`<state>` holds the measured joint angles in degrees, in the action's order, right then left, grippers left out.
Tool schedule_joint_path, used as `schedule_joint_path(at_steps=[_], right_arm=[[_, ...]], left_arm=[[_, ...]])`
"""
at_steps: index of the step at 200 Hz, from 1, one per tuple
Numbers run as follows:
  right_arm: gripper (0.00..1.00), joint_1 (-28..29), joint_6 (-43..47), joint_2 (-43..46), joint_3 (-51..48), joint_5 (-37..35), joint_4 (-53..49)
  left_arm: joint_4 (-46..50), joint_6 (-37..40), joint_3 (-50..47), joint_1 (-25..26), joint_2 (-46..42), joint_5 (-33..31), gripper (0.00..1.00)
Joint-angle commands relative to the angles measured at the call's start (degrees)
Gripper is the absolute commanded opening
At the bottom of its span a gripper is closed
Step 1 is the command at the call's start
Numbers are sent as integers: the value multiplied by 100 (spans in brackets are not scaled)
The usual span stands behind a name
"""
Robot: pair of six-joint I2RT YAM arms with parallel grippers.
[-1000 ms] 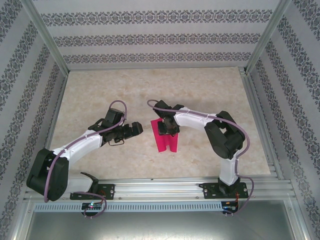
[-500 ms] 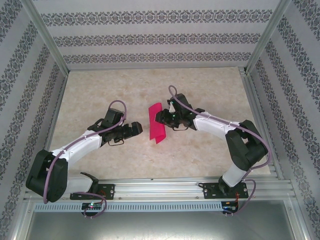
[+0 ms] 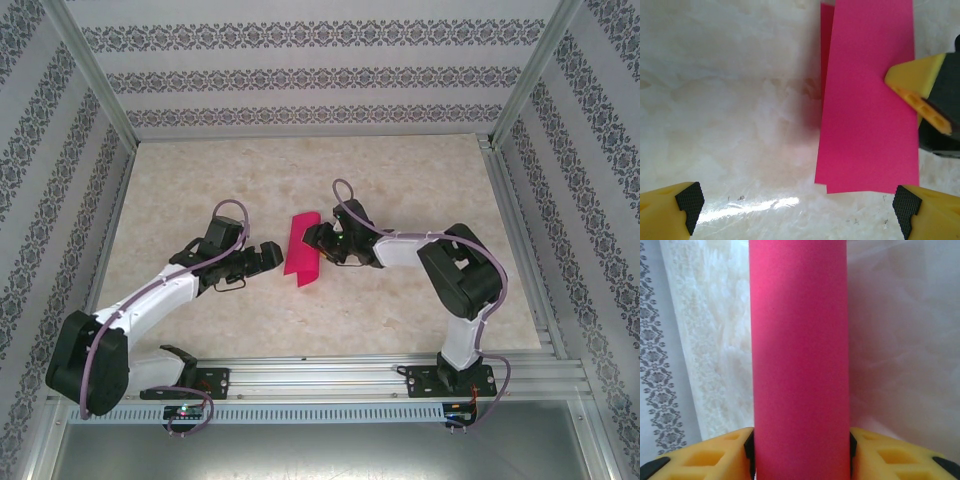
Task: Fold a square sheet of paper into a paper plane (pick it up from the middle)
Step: Fold the square sheet of paper in half at the center of the table.
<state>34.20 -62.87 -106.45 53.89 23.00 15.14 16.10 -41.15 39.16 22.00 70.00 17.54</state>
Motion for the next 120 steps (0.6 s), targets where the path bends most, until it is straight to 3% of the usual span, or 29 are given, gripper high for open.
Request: schedule_joint_path(at_steps=[1,20,67,120], right_arm=[[52,71,263,339,-194,-302,-425],[60,120,568,561,-149,-408,-1039],[60,157,1109,562,177,-124,-2039],[50,70,905,601,22,-64,-1612]], left_arm=[[101,44,103,-46,-81,-123,100],[-7,17,97,-46,21,-30,100],[-58,19,135,-38,153,82,100],[-30,12,107,-46,131,83,100]])
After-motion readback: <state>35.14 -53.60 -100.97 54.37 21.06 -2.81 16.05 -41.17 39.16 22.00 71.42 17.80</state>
